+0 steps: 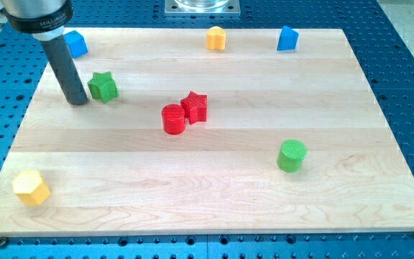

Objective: Move the red circle to the center right side of the board

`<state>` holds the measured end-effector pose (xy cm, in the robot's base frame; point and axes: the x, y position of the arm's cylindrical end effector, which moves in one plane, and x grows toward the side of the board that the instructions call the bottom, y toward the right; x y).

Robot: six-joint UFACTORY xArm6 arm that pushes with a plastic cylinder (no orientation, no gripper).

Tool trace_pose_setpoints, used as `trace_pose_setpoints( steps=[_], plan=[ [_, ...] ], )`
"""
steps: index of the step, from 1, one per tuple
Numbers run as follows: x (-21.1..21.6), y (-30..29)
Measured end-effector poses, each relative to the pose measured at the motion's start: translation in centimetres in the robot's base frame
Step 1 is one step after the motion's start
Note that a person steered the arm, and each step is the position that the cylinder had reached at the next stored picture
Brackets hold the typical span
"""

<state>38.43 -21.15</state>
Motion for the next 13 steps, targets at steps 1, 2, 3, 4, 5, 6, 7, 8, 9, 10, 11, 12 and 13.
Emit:
trace_pose_setpoints(
  steps=[1,2,3,4,5,6,7,8,9,10,11,12,13],
  plan=[
    [-0.2,10.9],
    [-0.5,20.3],
    [0.7,27.8],
    [3.0,18.0],
    [2.8,8.7],
    [2.8,6.8],
    [3.9,4.3],
    [6.3,6.3],
    [8.0,1.8],
    [8.1,1.3],
    [7.7,-1.2],
    [10.4,1.0],
    [14.0,9.4]
  ],
)
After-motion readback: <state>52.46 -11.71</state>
